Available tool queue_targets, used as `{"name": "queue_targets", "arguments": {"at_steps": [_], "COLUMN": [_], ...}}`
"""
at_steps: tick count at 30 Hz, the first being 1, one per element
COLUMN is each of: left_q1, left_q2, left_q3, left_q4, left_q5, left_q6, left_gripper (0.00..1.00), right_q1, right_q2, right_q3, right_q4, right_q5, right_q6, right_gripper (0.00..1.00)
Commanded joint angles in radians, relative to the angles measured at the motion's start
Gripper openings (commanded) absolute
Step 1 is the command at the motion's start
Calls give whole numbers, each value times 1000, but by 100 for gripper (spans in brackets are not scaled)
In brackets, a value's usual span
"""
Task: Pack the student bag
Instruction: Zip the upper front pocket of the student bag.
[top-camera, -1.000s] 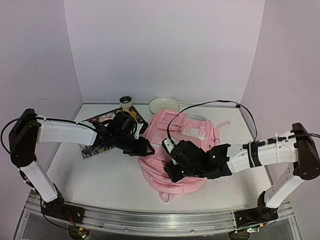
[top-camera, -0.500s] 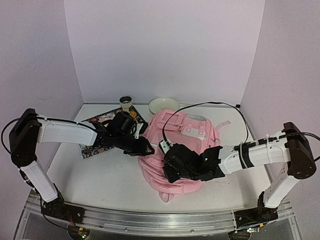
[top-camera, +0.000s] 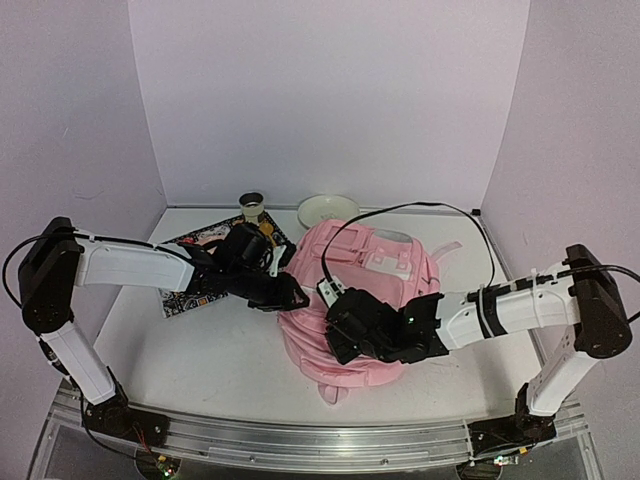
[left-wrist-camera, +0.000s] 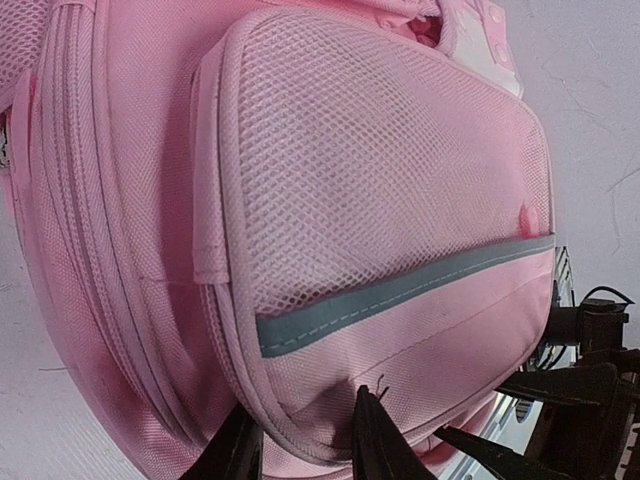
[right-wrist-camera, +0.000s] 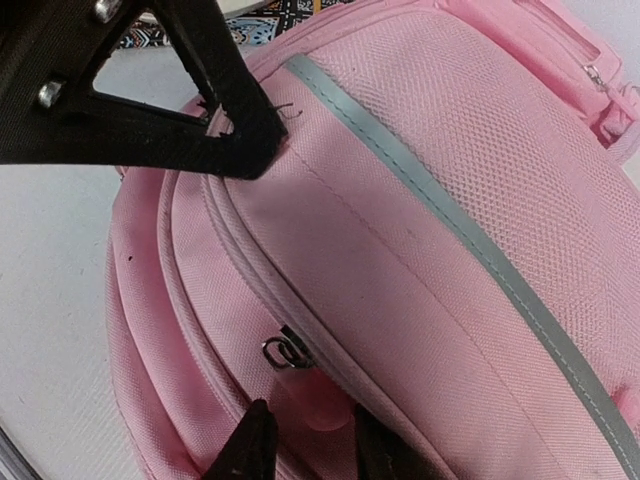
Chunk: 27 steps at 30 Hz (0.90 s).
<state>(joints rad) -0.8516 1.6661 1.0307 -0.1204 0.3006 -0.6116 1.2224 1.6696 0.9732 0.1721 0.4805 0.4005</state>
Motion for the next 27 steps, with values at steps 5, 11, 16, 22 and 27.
{"name": "queue_targets", "arguments": {"at_steps": [5, 11, 16, 22, 27], "left_q1": [-6, -9, -12, -8, -1], "left_q2": [-15, -20, -18, -5, 30], "left_q3": [-13, -17, -21, -8, 25], "left_q4": [35, 50, 57, 55, 26], "left_q5": [43, 56, 39, -47, -146], "left_q6": [-11, -22, -21, -9, 22], "left_gripper": [31, 31, 30, 24, 18], "right_q1": [8, 17, 21, 20, 20], "right_q2": [48, 123, 126, 26, -59], "right_q3": [74, 135, 142, 92, 49], "right_q4": [-40, -108, -138, -168, -242], "right_q5": [175, 290, 285, 171, 125], "right_q6": [-55, -48, -39, -26, 16], "right_gripper": [36, 36, 18, 0, 0]}}
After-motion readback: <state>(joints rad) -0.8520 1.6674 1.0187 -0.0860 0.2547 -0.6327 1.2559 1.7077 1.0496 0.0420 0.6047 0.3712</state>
